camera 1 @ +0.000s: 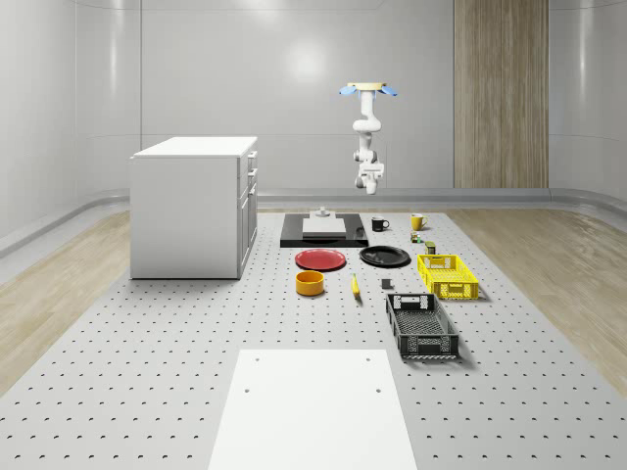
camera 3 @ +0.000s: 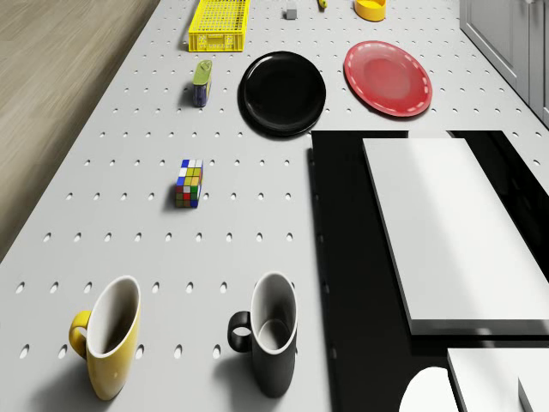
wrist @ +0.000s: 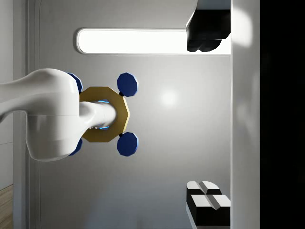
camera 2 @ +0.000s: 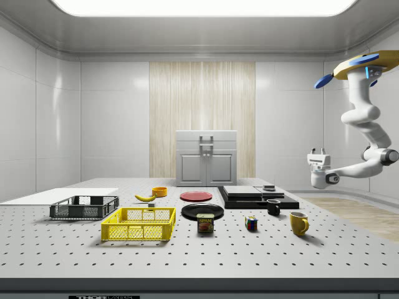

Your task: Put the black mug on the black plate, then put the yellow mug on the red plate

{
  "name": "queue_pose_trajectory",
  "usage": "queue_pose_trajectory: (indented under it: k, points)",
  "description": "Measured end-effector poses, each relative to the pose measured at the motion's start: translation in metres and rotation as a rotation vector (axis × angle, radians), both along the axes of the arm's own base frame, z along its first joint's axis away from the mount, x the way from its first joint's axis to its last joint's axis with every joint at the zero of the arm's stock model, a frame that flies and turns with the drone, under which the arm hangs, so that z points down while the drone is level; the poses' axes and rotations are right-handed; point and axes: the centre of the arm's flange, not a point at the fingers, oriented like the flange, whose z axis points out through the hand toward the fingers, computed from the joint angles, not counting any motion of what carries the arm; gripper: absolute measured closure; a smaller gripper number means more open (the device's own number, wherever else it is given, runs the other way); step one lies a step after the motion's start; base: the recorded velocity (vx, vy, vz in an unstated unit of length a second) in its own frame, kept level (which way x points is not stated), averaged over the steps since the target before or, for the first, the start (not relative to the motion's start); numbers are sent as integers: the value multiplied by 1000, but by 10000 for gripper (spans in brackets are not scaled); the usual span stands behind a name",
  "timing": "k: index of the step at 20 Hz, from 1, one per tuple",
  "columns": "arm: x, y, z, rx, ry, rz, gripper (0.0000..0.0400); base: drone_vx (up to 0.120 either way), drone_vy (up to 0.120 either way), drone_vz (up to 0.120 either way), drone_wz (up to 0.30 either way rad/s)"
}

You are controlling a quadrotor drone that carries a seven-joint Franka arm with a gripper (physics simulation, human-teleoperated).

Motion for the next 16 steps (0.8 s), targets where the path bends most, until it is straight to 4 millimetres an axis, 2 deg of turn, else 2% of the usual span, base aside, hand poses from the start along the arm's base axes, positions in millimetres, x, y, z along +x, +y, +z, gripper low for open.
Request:
queue_pose_trajectory:
  k: [1, 6, 16]
  points:
    - [0, 0, 1, 0, -1, 0, 0, 120, 0, 0, 0]
    - [0, 0, 4, 0, -5, 0, 0, 120, -112, 0, 0]
    - [-1, 0, 5, -1, -12, 0, 0, 120, 0, 0, 0]
